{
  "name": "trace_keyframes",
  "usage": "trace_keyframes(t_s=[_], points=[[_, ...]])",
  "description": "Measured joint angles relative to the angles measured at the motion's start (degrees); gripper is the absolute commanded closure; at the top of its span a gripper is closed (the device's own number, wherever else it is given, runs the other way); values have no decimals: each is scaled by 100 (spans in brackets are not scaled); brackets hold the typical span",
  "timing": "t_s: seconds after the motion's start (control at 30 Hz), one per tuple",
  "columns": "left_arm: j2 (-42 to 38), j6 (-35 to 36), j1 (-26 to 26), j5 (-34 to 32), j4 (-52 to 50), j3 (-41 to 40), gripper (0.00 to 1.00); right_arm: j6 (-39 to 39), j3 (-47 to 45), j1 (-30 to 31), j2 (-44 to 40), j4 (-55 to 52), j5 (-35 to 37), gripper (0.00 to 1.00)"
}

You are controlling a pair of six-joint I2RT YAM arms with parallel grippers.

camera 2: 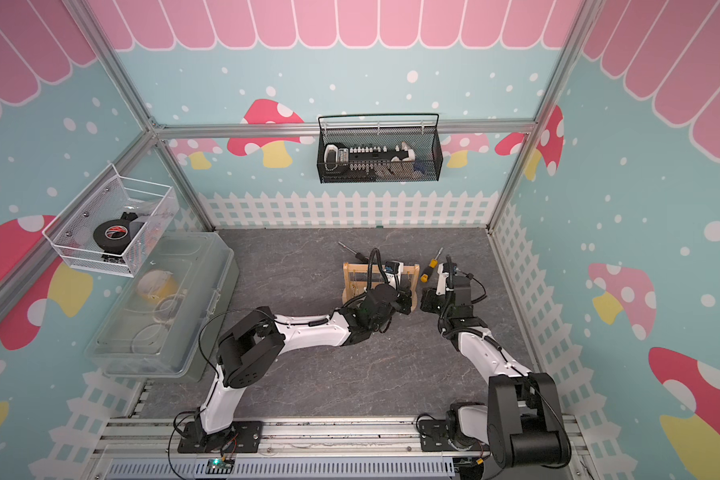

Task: Hang the necklace on the jewelry display stand
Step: Hang the necklace on the stand.

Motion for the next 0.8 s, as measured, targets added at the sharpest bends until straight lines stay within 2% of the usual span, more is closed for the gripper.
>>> trace_keyframes(t_s=[0.43,0.7,0.8], points=[[42,2,0,-306,-131,2,100,0,0,0,0,2,-2,80],[175,2,0,-258,-170,142,88,0,0,0,0,0,-2,80],[278,4,-7,-254,-223,271,93,0,0,0,0,0,0,80]])
